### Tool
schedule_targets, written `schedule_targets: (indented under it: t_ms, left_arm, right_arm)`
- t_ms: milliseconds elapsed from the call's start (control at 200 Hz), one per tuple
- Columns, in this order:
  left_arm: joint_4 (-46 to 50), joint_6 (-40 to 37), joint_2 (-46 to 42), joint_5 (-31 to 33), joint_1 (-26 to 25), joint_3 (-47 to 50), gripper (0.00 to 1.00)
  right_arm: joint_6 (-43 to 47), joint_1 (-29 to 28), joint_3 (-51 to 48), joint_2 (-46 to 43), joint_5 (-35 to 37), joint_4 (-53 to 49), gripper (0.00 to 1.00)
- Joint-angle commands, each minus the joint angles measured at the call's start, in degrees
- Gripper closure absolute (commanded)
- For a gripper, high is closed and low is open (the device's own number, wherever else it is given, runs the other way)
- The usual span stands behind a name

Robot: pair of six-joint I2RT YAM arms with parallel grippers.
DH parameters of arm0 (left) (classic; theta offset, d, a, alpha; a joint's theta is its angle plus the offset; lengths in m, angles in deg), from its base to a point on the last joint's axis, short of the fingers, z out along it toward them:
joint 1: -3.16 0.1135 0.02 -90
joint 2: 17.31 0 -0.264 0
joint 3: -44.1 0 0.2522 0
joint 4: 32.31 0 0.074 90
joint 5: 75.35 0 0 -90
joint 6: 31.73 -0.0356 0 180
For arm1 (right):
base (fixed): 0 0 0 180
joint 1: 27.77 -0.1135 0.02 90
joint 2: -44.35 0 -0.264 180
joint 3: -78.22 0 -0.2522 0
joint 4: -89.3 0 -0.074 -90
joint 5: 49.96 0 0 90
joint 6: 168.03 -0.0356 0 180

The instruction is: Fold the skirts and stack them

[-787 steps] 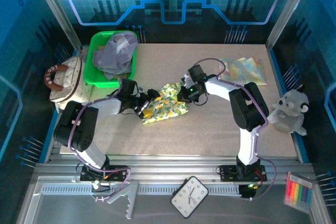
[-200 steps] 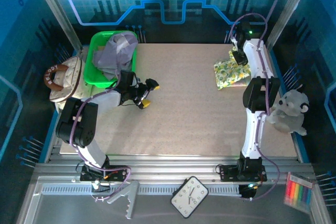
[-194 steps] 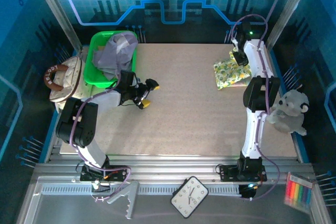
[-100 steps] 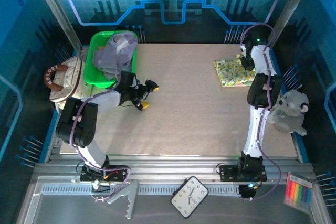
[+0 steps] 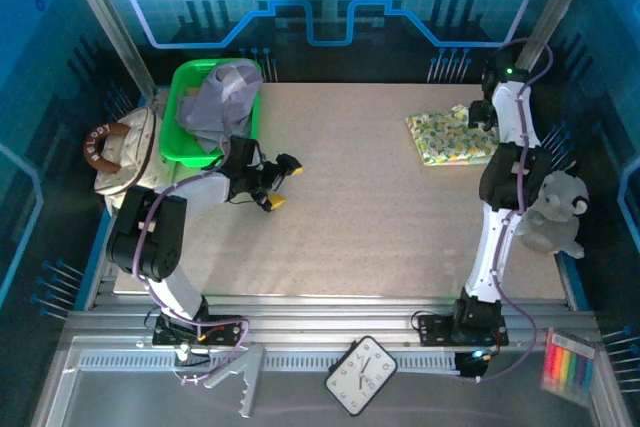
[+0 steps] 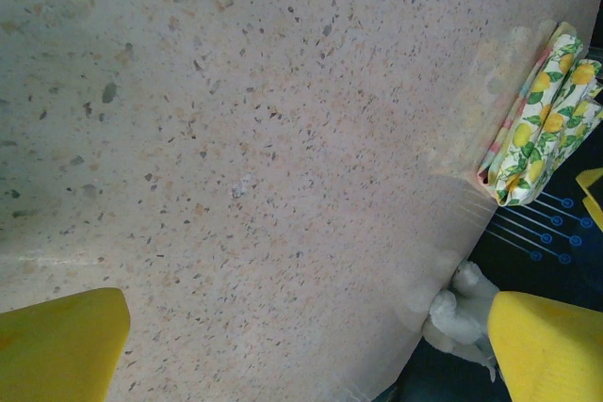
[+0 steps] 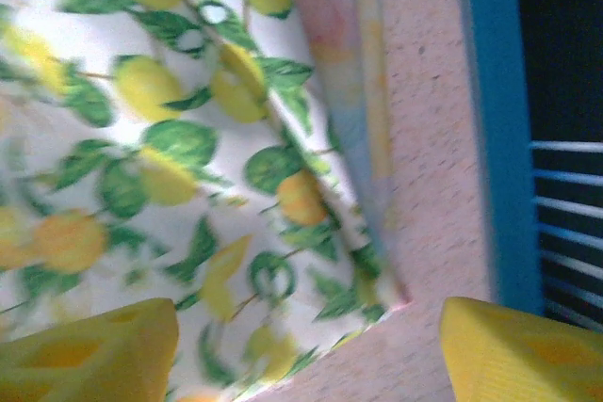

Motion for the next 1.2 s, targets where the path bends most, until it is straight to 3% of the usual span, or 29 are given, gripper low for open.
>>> schedule_targets:
  t_ms: [0,135,365,570,770,780,800,845,1010,1115,1190]
  left_arm:
    - [0.2,-0.5,0.4,-0.3,0.1,0.2,0.01]
    - [0.2,-0.7,0.4,-0.4,0.1,0.0,0.01]
    - [0.1,-1.0,0.5,-0.4,0.1,0.5,0.01]
    - [0.5,-1.2,0.4,-0.6,0.1,0.6,0.01]
    - [4.0,-3.4,-0.2,-0.3,0.2,-2.5,0.01]
    - [4.4,-3.6,-0.3,-0.1,0.2,-2.7,0.01]
    - [5.0,-4.0,-0.6,0.1,0.3,-3.2,0.01]
    - [6.5,-5.1,-1.2,0.8,0.2,-4.2,0.01]
    - [10.1,-7.5,-2.1,2.5,0.2,-6.3,0.01]
    - [10.0,-7.4,-1.7,2.3,0.3,-6.2,0.01]
    - [9.8,-7.2,-1.6,2.1,0.3,-5.9,0.01]
  right_arm:
    - [-4.6,0.0,-3.1,-5.0,-15.2,0.3,0.23]
    - [-6.7,0.0,-2.5,-1.6,-24.6,0.9,0.23]
    - [-14.9,1.3,-1.0,5.0,-20.2,-1.1,0.22]
    - [-22.7,3.4,-20.8,-6.4,-18.9,9.1,0.20]
    - [-22.9,3.2,-28.9,-14.2,-19.6,15.8,0.18]
    - [-22.7,3.2,-29.2,-14.5,-19.8,16.1,0.16]
    - [-22.5,3.2,-30.0,-15.6,-20.1,17.0,0.02]
    - [-22.1,2.9,-31.8,-17.7,-20.5,19.1,0.00]
    - [-20.2,2.6,-34.3,-20.2,-19.9,22.2,0.00]
    - [-19.6,2.5,-31.5,-15.9,-20.2,19.7,0.00]
    - [-19.3,2.0,-28.2,-12.6,-16.6,17.5,0.00]
